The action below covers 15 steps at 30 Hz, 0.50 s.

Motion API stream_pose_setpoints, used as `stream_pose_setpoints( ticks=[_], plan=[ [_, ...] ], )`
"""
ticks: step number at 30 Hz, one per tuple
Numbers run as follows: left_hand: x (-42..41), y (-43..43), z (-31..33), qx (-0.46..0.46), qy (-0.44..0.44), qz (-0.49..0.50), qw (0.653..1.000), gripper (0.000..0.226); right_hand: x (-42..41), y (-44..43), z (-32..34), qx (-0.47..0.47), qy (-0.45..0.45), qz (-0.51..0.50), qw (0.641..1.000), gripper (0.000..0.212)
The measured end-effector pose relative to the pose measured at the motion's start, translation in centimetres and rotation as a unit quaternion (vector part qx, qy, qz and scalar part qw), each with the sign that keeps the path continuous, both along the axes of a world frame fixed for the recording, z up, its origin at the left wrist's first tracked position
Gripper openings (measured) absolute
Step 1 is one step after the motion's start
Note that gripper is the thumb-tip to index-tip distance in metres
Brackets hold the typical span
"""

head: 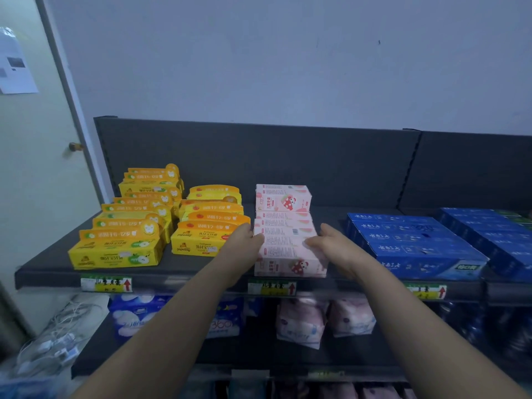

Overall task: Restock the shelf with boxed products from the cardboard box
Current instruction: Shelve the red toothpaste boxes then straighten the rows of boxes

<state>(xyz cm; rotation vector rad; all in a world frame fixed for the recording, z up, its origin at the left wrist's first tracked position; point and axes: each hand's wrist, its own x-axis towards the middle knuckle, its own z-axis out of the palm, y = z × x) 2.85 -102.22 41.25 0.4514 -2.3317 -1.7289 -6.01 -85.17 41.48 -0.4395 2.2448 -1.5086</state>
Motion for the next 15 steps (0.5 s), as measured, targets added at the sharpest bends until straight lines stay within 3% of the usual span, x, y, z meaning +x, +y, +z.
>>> stream_pose_setpoints(
  ticks=[4,8,12,15],
  plan=[
    [0.3,-0.3,-0.5,0.009,-0.01,0.017,1.0,0.012,1.4,-0.2,0.7,0.03,0.029,0.041,0.998,0.028],
    [0.8,-1.5,-0.6,-0.001,0.01,0.051,0.999,0.05,1.2,-0.2,1.6,0.03,0.084,0.046,0.995,0.025],
    [2.1,-2.9,0.0,-0.01,0.056,0.1,0.993,0.041,1.3,-1.6,3.1,0.077,0.172,0.059,0.98,0.064],
    [3.9,-4.6,0.4,-0.038,0.086,0.144,0.985,0.037,1.1,-3.9,3.5,0.113,0.224,0.082,0.965,0.071]
  ],
)
